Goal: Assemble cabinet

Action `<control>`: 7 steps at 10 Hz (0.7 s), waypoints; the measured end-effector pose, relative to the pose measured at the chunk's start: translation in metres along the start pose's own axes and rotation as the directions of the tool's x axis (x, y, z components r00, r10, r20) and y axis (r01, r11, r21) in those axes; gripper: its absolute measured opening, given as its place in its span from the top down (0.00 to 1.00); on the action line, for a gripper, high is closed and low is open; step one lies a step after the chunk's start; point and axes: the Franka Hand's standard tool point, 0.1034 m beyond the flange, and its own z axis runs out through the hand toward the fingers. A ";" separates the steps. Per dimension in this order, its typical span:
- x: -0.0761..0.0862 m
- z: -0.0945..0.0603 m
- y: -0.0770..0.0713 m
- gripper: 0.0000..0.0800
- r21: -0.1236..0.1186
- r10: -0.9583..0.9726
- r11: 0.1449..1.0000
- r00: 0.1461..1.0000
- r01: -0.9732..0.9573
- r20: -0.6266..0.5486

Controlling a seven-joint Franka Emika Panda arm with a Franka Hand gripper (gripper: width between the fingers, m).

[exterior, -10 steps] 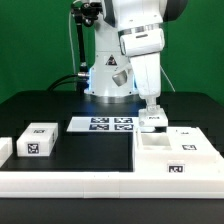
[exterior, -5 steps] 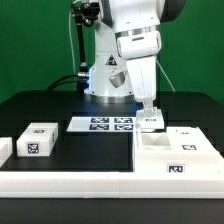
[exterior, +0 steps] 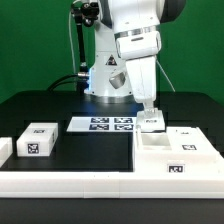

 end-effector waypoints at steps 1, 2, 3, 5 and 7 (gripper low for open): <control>0.000 0.000 0.002 0.92 -0.002 0.001 1.000 1.000 -0.001 -0.002; 0.001 0.000 0.004 0.92 -0.003 -0.005 1.000 1.000 0.005 -0.005; 0.002 0.001 0.007 0.92 -0.005 -0.010 1.000 1.000 0.010 -0.010; 0.002 0.004 0.013 0.92 -0.006 -0.012 1.000 1.000 0.012 -0.019; 0.001 0.004 0.016 0.92 -0.004 -0.030 1.000 0.999 0.030 -0.020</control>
Offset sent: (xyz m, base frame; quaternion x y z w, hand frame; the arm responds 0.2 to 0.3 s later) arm 0.0214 0.0110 -0.0009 -0.0175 0.0249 -0.0743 0.9968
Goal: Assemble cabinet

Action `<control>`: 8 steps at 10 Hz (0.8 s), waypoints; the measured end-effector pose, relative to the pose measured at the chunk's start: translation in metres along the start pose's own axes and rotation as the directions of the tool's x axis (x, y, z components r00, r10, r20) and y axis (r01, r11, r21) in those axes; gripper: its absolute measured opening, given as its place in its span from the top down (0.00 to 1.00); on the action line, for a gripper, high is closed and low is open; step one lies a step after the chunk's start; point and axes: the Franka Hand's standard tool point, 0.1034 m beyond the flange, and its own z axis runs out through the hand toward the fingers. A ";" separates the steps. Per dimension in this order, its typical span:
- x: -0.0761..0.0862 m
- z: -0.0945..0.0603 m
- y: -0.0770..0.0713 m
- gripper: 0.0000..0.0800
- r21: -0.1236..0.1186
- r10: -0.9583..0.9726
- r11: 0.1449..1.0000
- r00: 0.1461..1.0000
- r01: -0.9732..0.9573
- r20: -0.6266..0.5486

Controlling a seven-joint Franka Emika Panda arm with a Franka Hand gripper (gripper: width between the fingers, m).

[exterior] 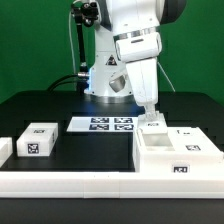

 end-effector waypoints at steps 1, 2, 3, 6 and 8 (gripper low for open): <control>-0.001 0.000 0.004 0.92 -0.001 -0.011 1.000 1.000 0.011 -0.002; -0.001 0.000 0.004 0.92 -0.002 -0.003 1.000 1.000 0.003 -0.002; -0.001 0.000 0.004 0.92 -0.002 -0.003 1.000 1.000 0.003 -0.002; -0.002 -0.001 0.006 0.92 -0.006 -0.016 1.000 1.000 0.016 -0.003; -0.004 -0.004 0.018 0.92 -0.013 -0.033 0.999 0.999 0.033 -0.005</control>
Offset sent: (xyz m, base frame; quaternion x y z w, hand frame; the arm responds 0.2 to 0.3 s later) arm 0.0000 0.0000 0.0000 0.0000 0.0000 0.0000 1.0000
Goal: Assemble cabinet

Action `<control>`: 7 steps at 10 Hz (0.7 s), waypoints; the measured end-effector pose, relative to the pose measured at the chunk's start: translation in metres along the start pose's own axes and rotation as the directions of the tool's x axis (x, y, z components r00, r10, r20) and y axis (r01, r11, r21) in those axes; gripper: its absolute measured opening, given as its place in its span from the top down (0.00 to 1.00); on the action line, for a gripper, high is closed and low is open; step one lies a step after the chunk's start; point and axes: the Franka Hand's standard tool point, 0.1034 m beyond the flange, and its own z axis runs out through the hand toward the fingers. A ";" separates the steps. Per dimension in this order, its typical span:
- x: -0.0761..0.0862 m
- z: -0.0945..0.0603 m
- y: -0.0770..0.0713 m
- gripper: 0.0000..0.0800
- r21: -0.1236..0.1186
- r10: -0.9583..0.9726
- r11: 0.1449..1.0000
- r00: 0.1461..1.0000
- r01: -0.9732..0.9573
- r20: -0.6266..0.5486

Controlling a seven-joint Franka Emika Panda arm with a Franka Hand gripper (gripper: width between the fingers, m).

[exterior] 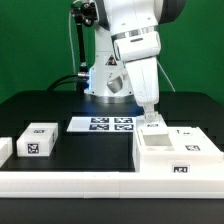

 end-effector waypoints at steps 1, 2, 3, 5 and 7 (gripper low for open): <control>0.000 -0.003 0.008 0.92 -0.002 0.000 1.000 1.000 0.000 0.000; 0.000 -0.005 0.019 0.92 -0.009 0.000 1.000 1.000 0.000 -0.006; 0.000 -0.003 0.022 0.92 -0.013 0.001 1.000 1.000 -0.001 -0.012; 0.000 -0.002 0.020 0.92 -0.008 0.003 1.000 1.000 -0.003 -0.013; 0.000 -0.001 0.020 0.92 -0.006 0.004 1.000 1.000 -0.004 -0.014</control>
Offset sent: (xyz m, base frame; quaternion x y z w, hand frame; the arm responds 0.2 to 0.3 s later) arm 0.0000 0.0000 0.0000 0.0000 0.0000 0.0000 1.0000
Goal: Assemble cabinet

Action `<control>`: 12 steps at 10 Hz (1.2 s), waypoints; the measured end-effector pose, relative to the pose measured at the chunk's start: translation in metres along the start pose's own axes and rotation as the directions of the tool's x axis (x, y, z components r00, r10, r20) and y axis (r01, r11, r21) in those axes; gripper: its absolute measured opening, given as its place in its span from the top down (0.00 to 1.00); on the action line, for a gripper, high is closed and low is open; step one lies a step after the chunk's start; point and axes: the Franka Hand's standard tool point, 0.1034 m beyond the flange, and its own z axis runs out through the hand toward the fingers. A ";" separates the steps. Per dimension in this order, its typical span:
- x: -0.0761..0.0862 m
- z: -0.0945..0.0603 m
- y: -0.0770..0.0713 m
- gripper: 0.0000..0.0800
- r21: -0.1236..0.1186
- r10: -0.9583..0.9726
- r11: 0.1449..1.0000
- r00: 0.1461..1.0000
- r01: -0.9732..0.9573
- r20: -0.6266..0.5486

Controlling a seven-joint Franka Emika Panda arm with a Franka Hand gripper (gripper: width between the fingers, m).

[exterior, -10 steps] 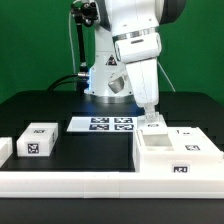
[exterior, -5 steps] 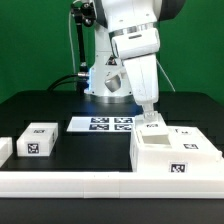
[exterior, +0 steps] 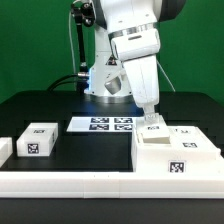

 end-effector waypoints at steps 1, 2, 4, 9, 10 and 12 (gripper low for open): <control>0.000 0.001 0.000 0.92 0.001 0.000 1.000 1.000 0.000 -0.001; 0.000 0.002 0.004 0.92 -0.001 -0.008 1.000 1.000 0.008 -0.006; 0.001 0.002 0.024 0.92 -0.019 -0.006 1.000 1.000 0.005 -0.023; 0.001 0.004 0.058 0.92 -0.053 0.011 0.999 0.999 -0.013 -0.046; 0.001 0.004 0.062 0.92 -0.055 0.008 0.998 0.999 -0.011 -0.049; 0.001 0.003 0.070 0.92 -0.058 0.004 0.998 0.999 -0.007 -0.053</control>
Offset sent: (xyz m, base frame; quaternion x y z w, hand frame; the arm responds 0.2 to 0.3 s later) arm 0.0464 0.0012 0.0056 -0.0218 0.0127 -0.0304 0.9992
